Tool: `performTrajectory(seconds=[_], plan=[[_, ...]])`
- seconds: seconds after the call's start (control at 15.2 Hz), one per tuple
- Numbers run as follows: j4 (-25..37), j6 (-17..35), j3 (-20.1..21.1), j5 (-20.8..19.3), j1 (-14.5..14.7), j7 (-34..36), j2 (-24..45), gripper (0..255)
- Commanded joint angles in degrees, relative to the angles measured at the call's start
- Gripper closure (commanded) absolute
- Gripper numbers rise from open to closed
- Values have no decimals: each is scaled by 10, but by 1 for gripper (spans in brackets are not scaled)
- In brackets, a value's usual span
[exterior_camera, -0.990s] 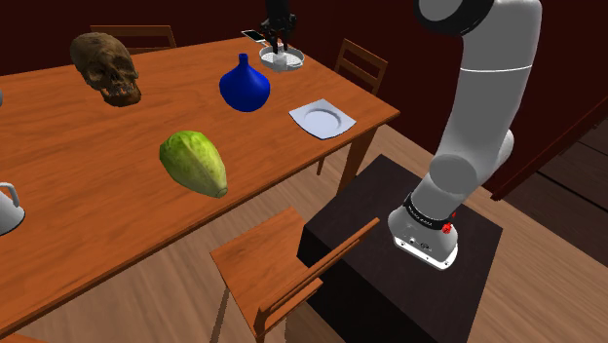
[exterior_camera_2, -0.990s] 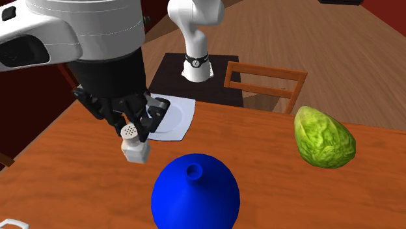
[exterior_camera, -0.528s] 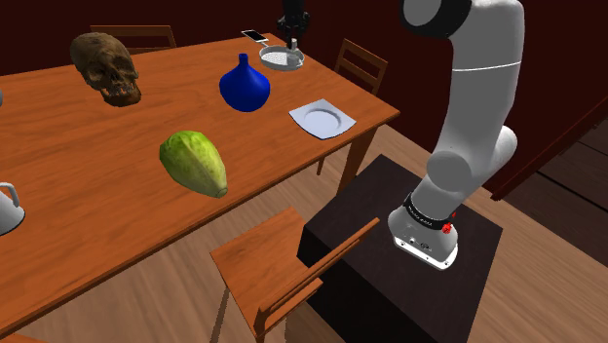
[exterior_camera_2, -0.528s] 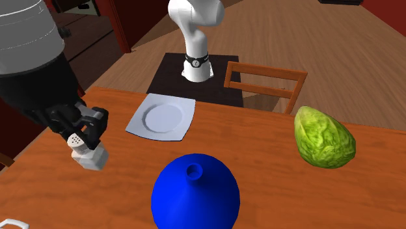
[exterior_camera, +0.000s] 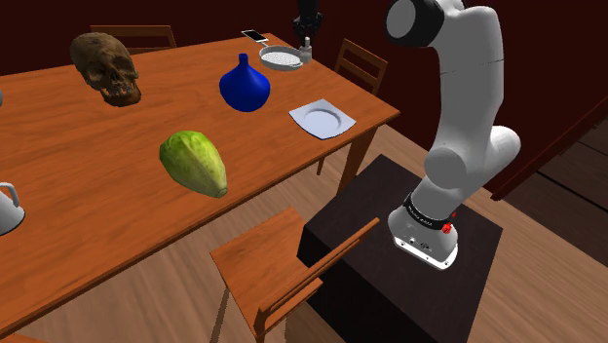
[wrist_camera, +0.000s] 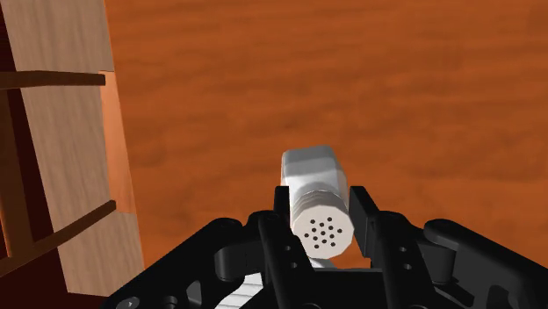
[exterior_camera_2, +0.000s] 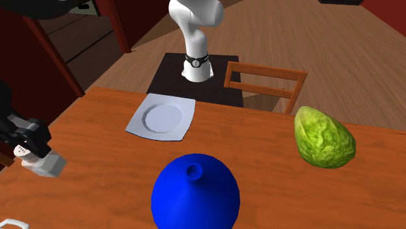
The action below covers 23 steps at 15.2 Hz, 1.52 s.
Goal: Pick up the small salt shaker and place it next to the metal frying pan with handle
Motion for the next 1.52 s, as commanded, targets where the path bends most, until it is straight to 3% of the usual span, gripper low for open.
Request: performTrajectory(seconds=[0.0,0.99,1.45], plan=[[6,6,-2,0,-5,-7,11,255],[-108,120,-2,-4,-11,8,12,255],[-112,125,-3,-5,-11,9,13,255]])
